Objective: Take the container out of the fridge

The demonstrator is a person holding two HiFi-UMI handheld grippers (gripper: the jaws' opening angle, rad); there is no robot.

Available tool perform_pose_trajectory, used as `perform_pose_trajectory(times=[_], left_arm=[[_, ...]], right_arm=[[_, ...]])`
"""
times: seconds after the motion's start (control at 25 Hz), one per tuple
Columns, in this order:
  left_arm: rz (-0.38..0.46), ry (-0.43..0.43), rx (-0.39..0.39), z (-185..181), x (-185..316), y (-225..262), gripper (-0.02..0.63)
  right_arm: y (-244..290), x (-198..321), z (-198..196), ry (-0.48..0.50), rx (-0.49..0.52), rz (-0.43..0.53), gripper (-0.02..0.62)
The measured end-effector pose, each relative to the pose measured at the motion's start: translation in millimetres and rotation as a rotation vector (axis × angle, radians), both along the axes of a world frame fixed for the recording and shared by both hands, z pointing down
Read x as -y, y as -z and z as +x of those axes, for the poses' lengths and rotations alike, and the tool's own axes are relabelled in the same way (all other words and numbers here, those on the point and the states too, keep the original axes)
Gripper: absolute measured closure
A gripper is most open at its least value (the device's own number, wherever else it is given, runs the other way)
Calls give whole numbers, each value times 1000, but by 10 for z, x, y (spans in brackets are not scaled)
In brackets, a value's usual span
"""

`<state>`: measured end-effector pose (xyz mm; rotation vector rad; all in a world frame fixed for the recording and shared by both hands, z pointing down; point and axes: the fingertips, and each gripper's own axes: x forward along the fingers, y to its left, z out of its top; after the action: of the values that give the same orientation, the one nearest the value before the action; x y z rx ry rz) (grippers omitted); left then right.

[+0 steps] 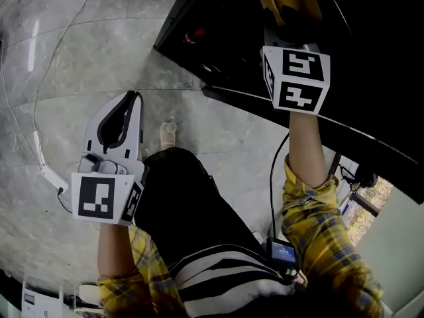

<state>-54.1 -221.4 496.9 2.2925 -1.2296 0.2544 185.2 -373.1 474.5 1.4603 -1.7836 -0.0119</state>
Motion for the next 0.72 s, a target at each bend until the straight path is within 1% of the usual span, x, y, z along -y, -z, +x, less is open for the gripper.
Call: perform_pose_trajectory(times=[0.16,0.36,0.52,0.6,0.68,0.72], left_arm=[[13,11,-18,55,86,-30,569],[-41,5,-23,88,82,-141,569],[-36,17,-25,69,118,-170,569],[-18,25,-25,48,150,-176,569],[-18,28,-27,40,151,-177,569],[-18,27,-29,39,148,-170,569]], right_arm=[[-60,48,22,6,-40,-21,472],[-137,91,9,26,-81,-63,472],[-210,88,17,38,-113,-102,474],[-221,92,31,37,-131,-106,489],[-206,95,47,35,-143,-103,521],[-197,94,50,36,-144,-103,527]])
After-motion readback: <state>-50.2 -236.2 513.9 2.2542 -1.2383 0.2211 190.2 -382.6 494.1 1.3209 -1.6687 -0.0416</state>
